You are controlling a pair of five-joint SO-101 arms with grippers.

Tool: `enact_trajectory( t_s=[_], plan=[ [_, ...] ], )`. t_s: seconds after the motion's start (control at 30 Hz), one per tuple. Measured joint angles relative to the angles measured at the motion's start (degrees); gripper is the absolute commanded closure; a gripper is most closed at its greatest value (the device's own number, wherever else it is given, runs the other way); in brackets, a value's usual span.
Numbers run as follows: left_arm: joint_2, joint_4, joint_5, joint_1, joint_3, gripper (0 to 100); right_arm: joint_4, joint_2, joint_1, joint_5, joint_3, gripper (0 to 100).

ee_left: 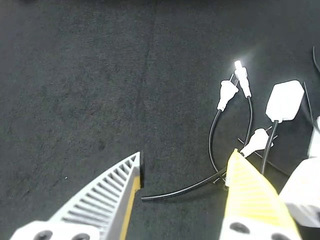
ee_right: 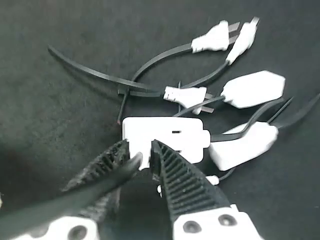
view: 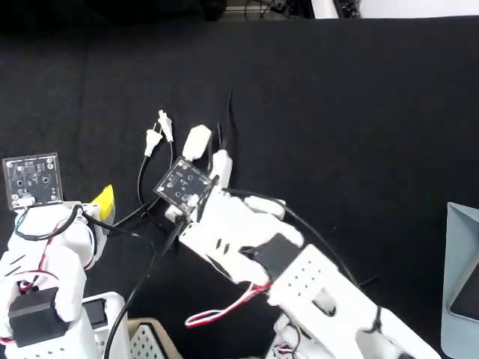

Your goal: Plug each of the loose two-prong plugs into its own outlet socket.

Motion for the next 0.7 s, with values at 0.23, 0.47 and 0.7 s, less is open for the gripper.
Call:
enact_trajectory(
  t_s=[0.23,0.47,0.7],
  plan=[
    [0.0,0.0,0.0,0.0,1.3,72,3.2,-1.7,8.6,3.5,-6.1,98.5],
    [0.0,-1.1,0.0,1.1,7.5,72,2.2,-1.7,15.9,5.0,-9.1,98.5],
    [0.1,-3.8,2.4,2.5,11.2,72,-6.1,4.6,24.2,5.0,-9.2,98.5]
  ],
)
